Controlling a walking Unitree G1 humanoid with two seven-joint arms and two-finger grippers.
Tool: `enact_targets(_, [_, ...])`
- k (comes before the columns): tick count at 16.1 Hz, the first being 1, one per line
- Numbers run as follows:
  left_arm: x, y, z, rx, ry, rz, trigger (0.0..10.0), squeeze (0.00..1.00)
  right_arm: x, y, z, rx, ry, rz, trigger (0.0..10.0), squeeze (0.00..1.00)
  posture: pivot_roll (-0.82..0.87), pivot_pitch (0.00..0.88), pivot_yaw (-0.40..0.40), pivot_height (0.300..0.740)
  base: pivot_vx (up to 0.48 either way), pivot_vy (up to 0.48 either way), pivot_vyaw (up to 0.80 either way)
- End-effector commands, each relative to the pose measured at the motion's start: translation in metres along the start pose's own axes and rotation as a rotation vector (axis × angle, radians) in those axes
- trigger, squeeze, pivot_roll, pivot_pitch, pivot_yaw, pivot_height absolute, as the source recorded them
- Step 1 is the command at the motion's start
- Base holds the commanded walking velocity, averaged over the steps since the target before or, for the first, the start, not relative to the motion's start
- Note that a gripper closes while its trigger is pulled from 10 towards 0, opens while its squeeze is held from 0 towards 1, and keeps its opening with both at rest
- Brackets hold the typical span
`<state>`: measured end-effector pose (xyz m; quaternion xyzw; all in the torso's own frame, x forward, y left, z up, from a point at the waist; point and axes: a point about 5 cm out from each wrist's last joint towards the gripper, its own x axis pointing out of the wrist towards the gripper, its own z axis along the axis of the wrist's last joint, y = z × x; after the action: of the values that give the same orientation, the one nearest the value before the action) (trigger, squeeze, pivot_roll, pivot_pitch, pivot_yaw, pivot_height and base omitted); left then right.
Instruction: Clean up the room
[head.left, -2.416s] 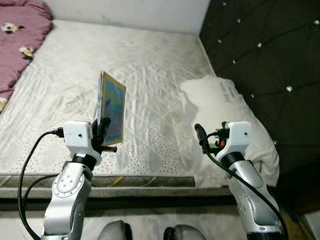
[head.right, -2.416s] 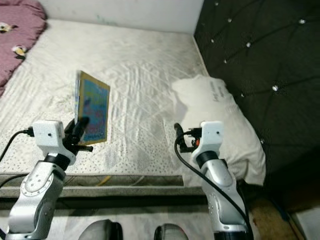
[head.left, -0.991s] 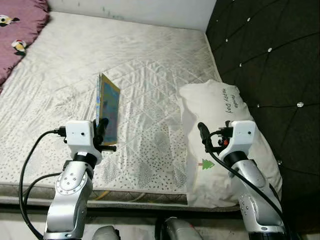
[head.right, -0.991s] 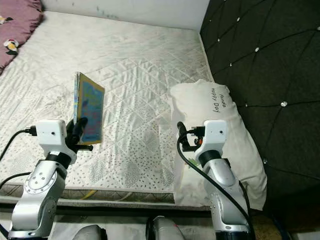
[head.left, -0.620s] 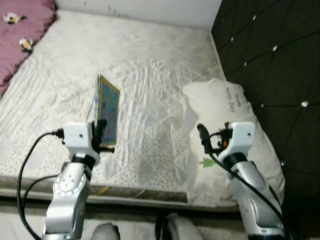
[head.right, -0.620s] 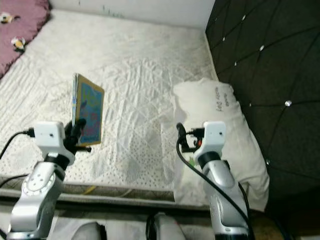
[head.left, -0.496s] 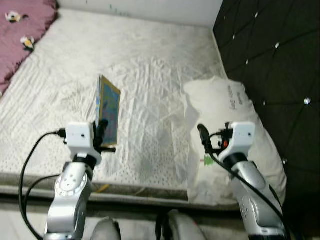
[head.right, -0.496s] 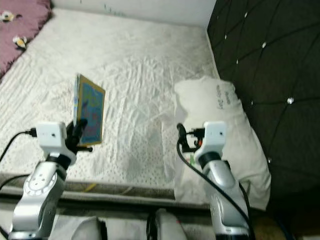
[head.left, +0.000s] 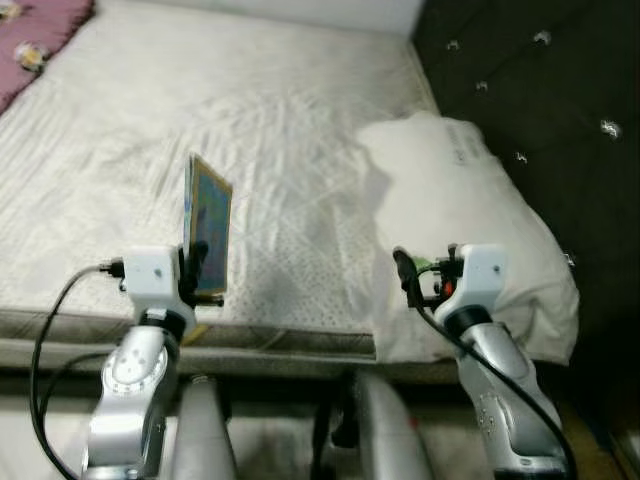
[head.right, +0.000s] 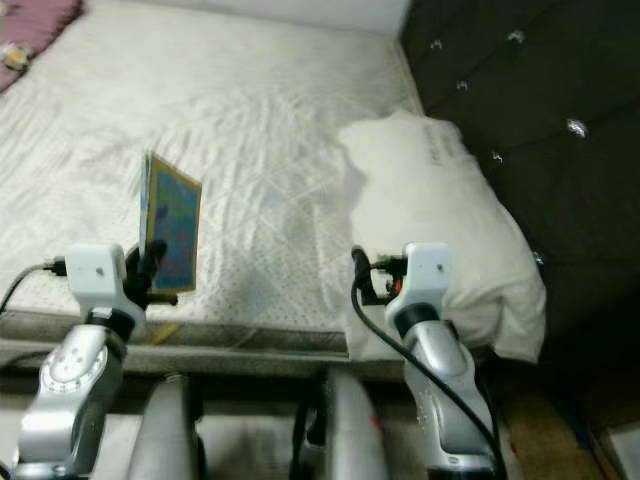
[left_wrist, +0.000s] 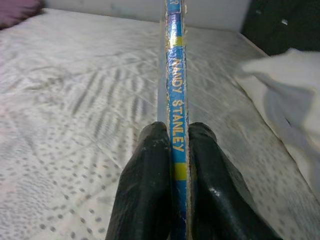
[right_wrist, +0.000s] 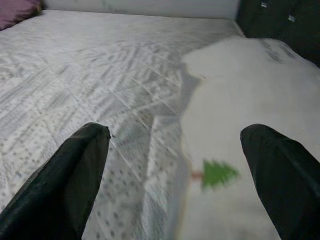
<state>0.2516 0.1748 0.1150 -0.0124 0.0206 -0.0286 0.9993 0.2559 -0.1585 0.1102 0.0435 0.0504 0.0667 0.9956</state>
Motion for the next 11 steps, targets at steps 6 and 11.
enact_targets(6, [-0.0003, -0.0020, 0.0084, -0.029, -0.045, -0.008, 10.0, 0.00, 0.0030, -0.0020, 0.0047, -0.012, -0.009, 0.000, 10.0, 0.00, -0.01, 0.100, -0.106, 0.599, 0.000, 0.000, 0.00])
enact_targets(11, [-0.0007, -0.0036, 0.0108, -0.048, -0.062, -0.041, 10.0, 0.00, 0.0039, -0.0023, 0.0046, -0.003, -0.005, -0.003, 10.0, 0.00, -0.01, 0.101, -0.106, 0.599, 0.175, 0.000, -0.33])
